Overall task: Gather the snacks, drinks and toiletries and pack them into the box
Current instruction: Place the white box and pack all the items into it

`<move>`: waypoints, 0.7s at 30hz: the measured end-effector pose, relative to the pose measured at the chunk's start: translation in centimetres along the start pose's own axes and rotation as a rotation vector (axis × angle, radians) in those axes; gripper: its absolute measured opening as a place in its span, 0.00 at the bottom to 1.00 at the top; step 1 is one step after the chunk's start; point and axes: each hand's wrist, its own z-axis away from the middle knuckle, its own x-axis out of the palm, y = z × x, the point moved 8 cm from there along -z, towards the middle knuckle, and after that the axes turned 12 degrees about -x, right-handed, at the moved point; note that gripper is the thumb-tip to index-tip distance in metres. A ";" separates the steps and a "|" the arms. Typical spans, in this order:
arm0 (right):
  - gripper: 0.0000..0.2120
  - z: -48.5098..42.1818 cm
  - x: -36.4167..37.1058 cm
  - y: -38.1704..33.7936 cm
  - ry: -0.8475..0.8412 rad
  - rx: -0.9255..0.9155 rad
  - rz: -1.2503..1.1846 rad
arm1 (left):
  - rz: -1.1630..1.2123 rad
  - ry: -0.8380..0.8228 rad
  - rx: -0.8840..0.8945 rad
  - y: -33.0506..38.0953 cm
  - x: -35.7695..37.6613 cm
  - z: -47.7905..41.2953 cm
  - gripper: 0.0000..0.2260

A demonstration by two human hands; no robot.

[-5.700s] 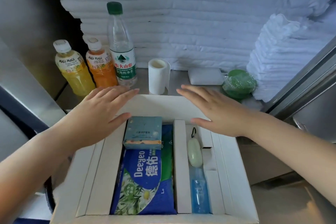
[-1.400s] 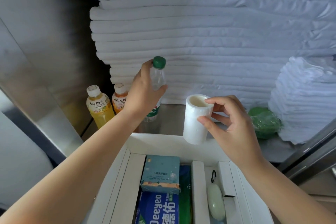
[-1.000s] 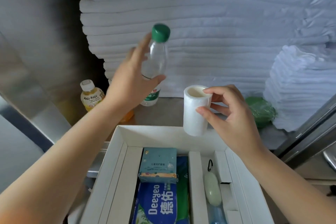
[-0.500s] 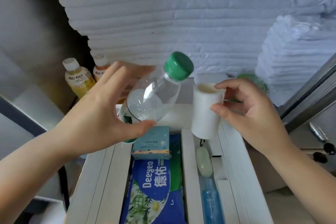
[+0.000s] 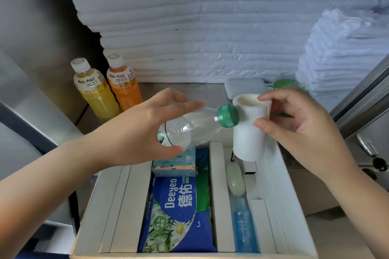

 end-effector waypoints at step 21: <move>0.20 0.1 -1.2 0.3 -0.049 0.141 0.163 | -0.438 -0.146 0.019 -0.2 7.5 -2.6 0.38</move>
